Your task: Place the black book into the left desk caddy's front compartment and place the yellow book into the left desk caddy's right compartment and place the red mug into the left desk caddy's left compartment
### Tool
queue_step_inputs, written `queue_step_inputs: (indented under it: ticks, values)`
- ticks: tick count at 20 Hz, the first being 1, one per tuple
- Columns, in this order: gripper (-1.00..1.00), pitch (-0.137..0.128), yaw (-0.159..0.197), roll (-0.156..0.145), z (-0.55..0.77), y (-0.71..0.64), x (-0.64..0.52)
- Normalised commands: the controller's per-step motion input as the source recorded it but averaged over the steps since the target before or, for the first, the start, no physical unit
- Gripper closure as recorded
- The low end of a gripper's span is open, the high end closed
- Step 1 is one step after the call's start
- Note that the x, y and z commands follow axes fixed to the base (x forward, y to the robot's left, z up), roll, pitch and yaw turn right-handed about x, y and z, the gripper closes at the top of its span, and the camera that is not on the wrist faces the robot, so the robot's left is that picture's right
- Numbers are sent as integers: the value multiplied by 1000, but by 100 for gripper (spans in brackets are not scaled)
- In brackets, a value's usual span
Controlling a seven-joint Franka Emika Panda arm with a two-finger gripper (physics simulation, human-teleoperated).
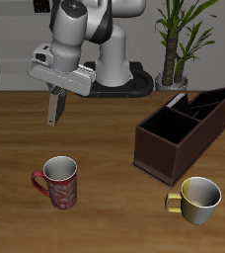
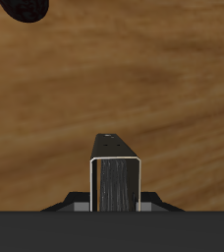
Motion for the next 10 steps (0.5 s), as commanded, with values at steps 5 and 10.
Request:
queue_step_inputs:
  ticks: [5, 10]
  values:
    - [100, -34, -48, -11, 495, 366, 28]
    - [100, -27, -62, -56, 362, 336, 45]
